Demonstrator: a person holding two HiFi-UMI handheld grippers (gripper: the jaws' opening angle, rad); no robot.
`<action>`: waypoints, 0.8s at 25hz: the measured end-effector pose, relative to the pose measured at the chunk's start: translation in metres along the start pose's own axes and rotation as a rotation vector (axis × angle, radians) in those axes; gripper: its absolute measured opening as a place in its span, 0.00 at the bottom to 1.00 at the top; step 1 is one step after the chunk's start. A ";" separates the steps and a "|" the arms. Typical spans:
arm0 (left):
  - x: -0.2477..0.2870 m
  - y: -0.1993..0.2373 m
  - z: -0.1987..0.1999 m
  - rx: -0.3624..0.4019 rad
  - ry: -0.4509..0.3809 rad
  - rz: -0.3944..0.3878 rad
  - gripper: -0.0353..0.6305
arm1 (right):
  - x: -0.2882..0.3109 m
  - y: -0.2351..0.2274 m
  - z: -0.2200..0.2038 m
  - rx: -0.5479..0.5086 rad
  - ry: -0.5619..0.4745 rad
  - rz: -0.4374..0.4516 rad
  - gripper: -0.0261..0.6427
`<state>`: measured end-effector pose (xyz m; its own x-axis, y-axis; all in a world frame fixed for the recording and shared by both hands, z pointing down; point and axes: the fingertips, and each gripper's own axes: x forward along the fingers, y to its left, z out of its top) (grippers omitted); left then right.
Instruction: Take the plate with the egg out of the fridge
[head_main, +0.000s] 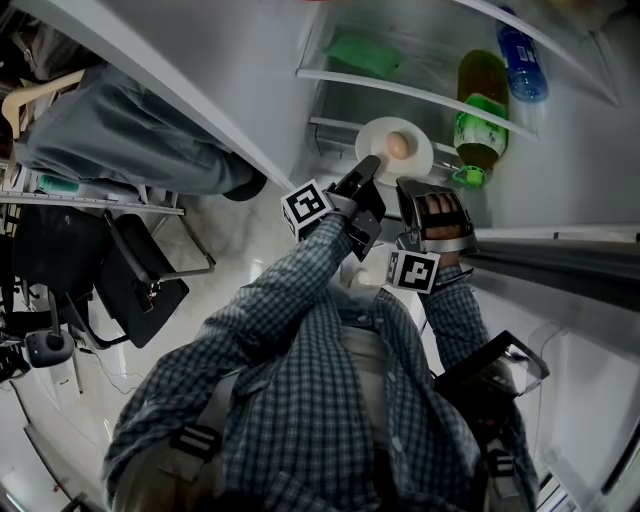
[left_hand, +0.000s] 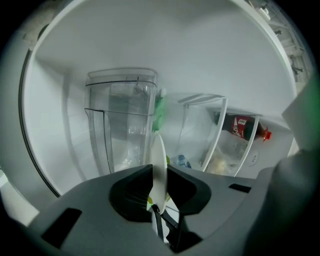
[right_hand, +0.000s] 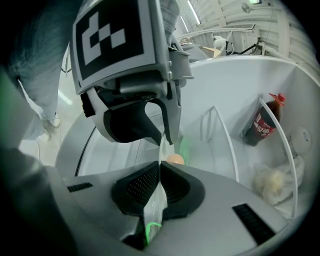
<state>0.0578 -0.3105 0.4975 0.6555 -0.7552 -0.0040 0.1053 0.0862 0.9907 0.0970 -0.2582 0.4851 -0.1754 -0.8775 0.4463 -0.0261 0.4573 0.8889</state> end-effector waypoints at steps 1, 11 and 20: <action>0.000 -0.001 0.000 0.007 0.000 0.003 0.17 | 0.000 0.000 0.000 -0.003 0.000 0.000 0.07; -0.002 -0.002 -0.005 0.070 0.033 0.057 0.15 | -0.008 0.006 0.000 0.007 0.003 0.019 0.07; -0.004 -0.016 0.007 0.099 0.012 0.018 0.15 | -0.024 -0.008 -0.004 0.376 0.004 0.037 0.07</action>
<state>0.0481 -0.3139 0.4831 0.6659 -0.7459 0.0125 0.0196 0.0342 0.9992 0.1053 -0.2411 0.4675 -0.1793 -0.8594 0.4789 -0.3793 0.5095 0.7724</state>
